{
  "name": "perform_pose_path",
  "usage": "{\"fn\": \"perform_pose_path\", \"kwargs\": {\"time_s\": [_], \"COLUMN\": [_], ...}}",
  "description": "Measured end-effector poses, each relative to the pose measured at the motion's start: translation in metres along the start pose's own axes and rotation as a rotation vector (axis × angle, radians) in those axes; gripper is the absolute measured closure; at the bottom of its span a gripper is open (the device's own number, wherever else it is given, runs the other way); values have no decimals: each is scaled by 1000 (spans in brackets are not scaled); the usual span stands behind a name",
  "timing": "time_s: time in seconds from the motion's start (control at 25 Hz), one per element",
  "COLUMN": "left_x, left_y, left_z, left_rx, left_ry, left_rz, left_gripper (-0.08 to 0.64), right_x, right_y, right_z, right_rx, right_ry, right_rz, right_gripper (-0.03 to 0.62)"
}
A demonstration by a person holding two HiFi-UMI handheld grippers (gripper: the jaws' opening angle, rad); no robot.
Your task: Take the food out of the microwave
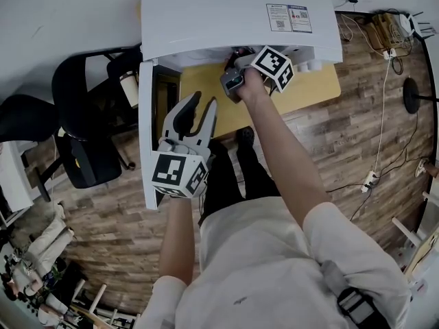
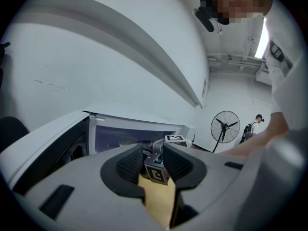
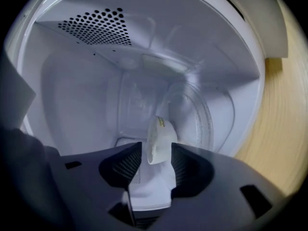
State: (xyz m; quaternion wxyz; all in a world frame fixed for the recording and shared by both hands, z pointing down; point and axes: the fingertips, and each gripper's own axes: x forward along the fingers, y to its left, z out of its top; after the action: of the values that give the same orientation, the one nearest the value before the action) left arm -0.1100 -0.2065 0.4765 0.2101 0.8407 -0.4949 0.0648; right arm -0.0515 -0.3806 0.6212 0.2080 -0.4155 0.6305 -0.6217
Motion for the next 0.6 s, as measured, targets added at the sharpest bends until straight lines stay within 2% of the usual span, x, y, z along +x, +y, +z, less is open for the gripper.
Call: {"fn": "perform_pose_path", "kwargs": {"time_s": [0.44, 0.6], "left_x": [1, -1], "left_y": [2, 3], "left_z": [-2, -1], "left_rx": [-10, -10], "left_ry": [-8, -9], "left_rz": [8, 13], "left_gripper": [446, 448], "right_x": [12, 13], "right_y": [-8, -14], "right_z": [0, -4], "right_rx": [69, 89], "right_ry": [-12, 0], "right_rz": [-10, -49], "right_gripper": [434, 491]}}
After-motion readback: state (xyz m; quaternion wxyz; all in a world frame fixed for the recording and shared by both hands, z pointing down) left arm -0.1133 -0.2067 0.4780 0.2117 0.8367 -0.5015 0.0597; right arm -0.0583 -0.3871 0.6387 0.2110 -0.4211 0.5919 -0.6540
